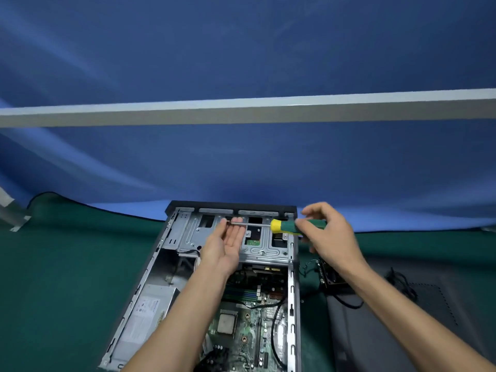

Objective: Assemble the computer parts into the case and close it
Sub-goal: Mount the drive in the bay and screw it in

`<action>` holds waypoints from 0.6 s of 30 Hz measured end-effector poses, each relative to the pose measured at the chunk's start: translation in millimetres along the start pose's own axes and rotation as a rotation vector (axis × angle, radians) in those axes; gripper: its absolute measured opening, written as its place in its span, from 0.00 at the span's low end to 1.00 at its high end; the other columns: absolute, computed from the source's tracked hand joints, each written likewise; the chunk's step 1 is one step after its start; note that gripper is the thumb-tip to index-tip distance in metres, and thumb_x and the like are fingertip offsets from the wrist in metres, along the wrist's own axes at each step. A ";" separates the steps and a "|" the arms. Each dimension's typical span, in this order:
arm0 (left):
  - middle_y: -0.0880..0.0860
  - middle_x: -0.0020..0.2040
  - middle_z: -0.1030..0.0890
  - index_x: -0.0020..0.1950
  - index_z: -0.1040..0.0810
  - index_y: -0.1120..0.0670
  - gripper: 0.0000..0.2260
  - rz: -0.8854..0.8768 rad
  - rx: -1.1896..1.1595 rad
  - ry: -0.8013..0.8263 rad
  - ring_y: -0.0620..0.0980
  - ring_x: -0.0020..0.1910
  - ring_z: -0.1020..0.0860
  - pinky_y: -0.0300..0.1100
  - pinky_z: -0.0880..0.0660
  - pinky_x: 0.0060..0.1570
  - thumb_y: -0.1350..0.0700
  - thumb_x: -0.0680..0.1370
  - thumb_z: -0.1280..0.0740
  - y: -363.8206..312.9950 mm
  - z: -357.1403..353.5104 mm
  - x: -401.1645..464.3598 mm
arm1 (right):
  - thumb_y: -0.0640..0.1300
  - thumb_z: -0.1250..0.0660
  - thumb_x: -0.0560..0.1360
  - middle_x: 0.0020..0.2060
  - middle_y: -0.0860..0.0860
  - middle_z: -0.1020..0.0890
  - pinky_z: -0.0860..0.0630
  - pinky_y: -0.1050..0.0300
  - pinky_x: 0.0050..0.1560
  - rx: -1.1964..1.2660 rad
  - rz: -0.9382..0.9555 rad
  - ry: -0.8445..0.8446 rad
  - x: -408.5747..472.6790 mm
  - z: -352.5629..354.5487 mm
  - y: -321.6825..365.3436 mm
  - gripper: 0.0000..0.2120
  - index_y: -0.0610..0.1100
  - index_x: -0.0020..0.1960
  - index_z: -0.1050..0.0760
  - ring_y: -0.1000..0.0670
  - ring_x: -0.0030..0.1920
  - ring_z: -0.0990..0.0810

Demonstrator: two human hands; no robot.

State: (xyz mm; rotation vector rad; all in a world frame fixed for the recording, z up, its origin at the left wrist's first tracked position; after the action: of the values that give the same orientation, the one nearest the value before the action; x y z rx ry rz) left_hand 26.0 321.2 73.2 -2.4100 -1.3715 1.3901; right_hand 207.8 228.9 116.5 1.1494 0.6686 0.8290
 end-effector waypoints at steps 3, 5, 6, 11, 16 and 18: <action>0.61 0.63 0.25 0.50 0.27 0.64 0.06 0.029 -0.043 -0.001 0.56 0.66 0.27 0.48 0.32 0.63 0.62 0.80 0.39 0.7 3.9 5.7 | 0.36 0.30 0.72 0.43 0.53 0.21 0.20 0.47 0.38 -0.001 -0.003 0.058 -0.9 1.5 10.4 0.11 0.50 0.45 0.29 0.42 0.36 0.18; 0.60 0.57 0.23 0.46 0.27 0.63 0.06 0.069 -0.059 -0.003 0.56 0.66 0.28 0.48 0.31 0.61 0.62 0.80 0.38 6.5 4.7 8.5 | 0.37 0.29 0.72 0.39 0.49 0.19 0.21 0.51 0.30 0.101 -0.003 0.050 -3.4 1.2 17.2 0.09 0.46 0.43 0.28 0.44 0.31 0.18; 0.60 0.52 0.22 0.45 0.28 0.63 0.06 0.092 -0.065 0.007 0.56 0.66 0.28 0.49 0.30 0.60 0.61 0.80 0.37 9.9 4.9 8.4 | 0.37 0.28 0.72 0.36 0.48 0.19 0.23 0.55 0.27 0.134 0.001 0.039 -5.0 1.8 21.1 0.08 0.44 0.42 0.27 0.45 0.29 0.19; 0.61 0.47 0.22 0.48 0.27 0.64 0.06 0.168 -0.103 0.059 0.57 0.63 0.26 0.51 0.27 0.54 0.61 0.79 0.36 13.0 13.0 11.6 | 0.39 0.25 0.69 0.36 0.49 0.17 0.21 0.53 0.31 -0.093 -0.040 0.082 -11.6 -2.0 32.8 0.06 0.45 0.41 0.22 0.47 0.32 0.17; 0.60 0.46 0.21 0.52 0.27 0.65 0.08 0.226 -0.067 0.106 0.56 0.58 0.24 0.52 0.27 0.53 0.60 0.79 0.37 15.3 20.7 18.2 | 0.41 0.26 0.70 0.30 0.49 0.17 0.20 0.49 0.35 -0.229 -0.069 0.042 -18.2 -8.4 37.5 0.06 0.48 0.41 0.22 0.42 0.31 0.18; 0.61 0.50 0.21 0.56 0.28 0.65 0.10 0.246 -0.063 0.114 0.57 0.60 0.24 0.52 0.28 0.55 0.59 0.80 0.37 17.0 24.2 20.6 | 0.41 0.26 0.70 0.27 0.50 0.19 0.24 0.59 0.28 -0.265 -0.066 0.024 -20.6 -12.0 38.2 0.06 0.48 0.41 0.22 0.50 0.24 0.23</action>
State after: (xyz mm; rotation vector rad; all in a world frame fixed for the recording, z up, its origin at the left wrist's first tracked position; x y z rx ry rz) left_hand 24.4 316.5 37.5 -2.7290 -1.1420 1.2470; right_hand 178.6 224.8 150.5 0.8751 0.5936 0.8488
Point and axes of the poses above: each hand's wrist, its own x-axis towards the middle knuckle, its own z-axis out of the back of the hand, y = z × x, the point moved 4 cm from there along x, towards the middle knuckle
